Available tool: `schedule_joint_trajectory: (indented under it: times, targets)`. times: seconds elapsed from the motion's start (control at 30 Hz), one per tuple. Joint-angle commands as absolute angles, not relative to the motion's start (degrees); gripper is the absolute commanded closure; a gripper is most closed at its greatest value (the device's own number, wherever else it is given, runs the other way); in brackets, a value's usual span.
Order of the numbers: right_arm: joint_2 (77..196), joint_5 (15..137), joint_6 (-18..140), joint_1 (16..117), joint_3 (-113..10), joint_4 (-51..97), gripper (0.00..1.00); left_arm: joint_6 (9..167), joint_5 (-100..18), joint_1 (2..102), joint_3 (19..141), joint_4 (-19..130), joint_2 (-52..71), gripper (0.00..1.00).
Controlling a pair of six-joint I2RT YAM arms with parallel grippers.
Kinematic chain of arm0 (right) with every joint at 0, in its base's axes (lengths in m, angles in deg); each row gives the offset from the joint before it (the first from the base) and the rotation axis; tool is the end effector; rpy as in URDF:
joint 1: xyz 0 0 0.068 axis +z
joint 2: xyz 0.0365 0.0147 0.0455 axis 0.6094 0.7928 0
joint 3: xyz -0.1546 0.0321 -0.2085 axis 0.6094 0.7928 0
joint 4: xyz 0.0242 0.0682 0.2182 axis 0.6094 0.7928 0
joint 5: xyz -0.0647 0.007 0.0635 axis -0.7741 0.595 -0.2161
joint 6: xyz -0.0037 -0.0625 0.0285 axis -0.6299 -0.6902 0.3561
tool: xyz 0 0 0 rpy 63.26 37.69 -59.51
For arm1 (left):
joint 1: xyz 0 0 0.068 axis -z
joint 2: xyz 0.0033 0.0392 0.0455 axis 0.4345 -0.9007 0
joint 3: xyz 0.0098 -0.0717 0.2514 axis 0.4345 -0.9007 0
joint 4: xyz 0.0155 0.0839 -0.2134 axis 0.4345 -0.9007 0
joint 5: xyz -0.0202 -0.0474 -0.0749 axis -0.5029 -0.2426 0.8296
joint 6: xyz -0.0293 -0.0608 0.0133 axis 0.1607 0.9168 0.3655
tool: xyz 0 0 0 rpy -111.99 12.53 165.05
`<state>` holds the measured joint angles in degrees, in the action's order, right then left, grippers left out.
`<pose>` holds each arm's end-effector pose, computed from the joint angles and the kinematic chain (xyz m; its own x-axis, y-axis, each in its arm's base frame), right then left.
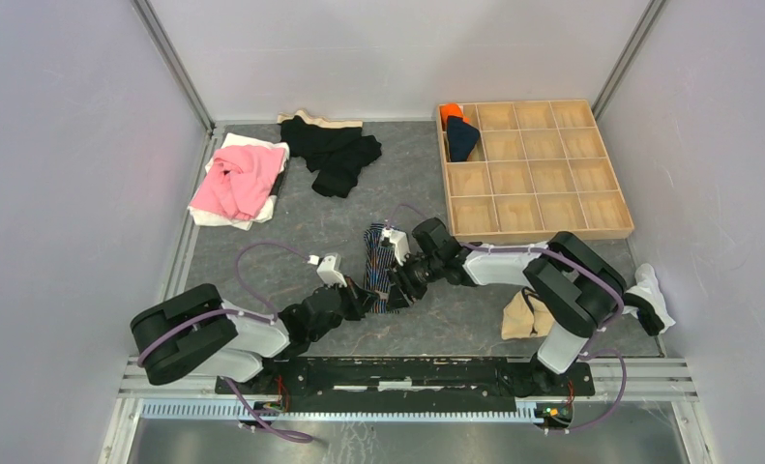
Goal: Roll the underwear
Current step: Roll the underwear to the center of the board.
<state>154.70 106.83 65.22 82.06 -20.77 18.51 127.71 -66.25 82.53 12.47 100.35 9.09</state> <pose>0.1954 0.2404 0.1374 -0.6950 -0.4733 -0.5413 -0.7153 0.3784 0.5875 0.1230 -0.1580 0.1262 -0.6486 -0.3689 -0.6658 0.2339 0.7358 -0.6355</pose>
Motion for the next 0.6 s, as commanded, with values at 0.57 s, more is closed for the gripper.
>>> schedule_joint_trajectory:
  times: [0.57]
  targets:
    - [132.2, 80.3, 52.4, 82.3, -9.4, 16.2, 0.37, 127.6, -67.8, 82.6, 10.7, 97.5, 2.4, 0.98]
